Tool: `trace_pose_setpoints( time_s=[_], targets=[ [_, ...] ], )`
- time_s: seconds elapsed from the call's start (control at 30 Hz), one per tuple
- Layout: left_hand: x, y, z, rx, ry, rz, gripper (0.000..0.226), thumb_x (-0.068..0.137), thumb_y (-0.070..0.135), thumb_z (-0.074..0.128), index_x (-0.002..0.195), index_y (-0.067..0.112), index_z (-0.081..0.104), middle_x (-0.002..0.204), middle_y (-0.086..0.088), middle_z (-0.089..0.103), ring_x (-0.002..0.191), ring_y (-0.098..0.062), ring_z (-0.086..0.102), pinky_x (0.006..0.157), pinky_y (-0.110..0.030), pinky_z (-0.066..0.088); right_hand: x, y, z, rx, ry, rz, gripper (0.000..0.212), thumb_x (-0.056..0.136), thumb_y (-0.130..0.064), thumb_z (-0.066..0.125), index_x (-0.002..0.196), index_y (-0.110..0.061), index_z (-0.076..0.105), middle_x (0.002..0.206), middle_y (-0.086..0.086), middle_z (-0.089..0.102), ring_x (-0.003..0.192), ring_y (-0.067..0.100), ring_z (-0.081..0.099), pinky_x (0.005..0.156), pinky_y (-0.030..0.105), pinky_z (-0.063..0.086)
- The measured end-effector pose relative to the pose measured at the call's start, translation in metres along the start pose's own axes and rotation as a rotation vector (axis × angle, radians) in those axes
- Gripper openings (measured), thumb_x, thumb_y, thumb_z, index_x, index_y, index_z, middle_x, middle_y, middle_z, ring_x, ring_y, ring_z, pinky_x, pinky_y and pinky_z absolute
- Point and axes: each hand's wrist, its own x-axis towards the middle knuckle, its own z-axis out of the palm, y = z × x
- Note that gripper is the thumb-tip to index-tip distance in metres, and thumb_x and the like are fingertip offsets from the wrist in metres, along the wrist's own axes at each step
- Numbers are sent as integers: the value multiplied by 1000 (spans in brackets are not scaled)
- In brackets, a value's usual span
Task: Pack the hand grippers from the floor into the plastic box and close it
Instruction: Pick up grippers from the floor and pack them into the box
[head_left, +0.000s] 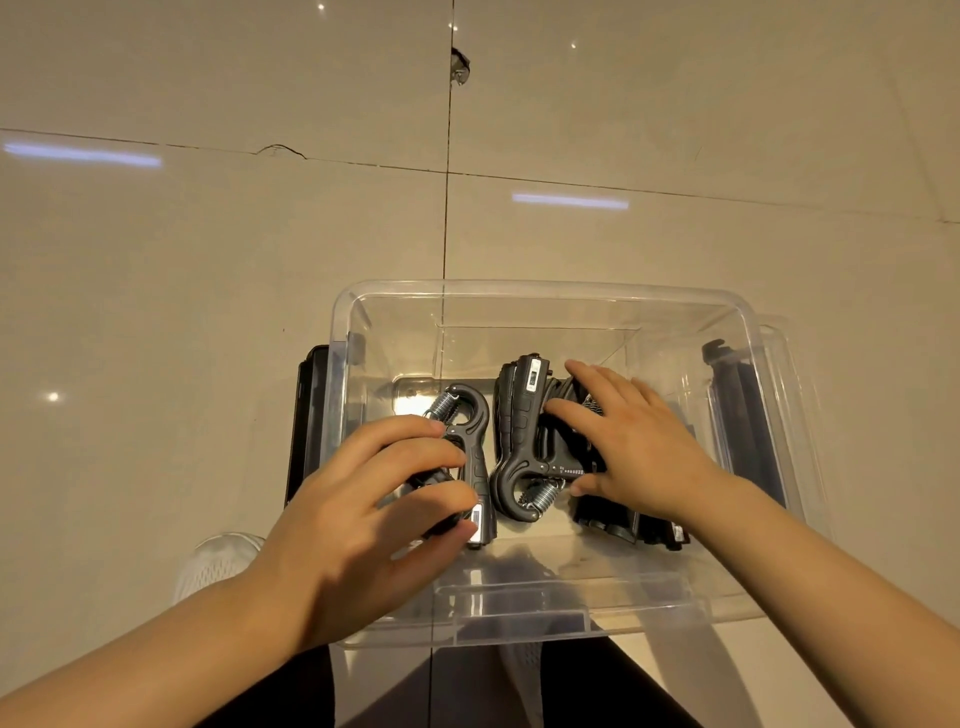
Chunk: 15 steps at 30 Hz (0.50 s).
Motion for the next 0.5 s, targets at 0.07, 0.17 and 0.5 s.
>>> trace_pose_setpoints(
  time_s=[0.07,0.17,0.5],
  targets=[
    [0,0,0,0,-4,3,14,85,26,64,96,22,57,110,5,54,111,-23,54,91,-31,45,-1,2,2,28,11,-19,91,72,-51,73,147,-34,24,159,4,-4,145,26,8,116,42,12],
    [-1,0,0,-5,-10,0,16,85,28,64,98,22,57,111,5,55,112,-22,54,90,-33,46,-2,1,4,75,60,-43,92,68,-44,79,145,-26,32,159,8,6,143,30,16,113,40,23],
    [-1,0,0,-24,-6,-9,14,86,28,63,97,23,57,109,7,55,112,-20,53,89,-32,47,-3,3,10,94,92,-55,88,69,-41,80,143,-25,35,158,8,11,143,31,17,112,40,24]
  ],
)
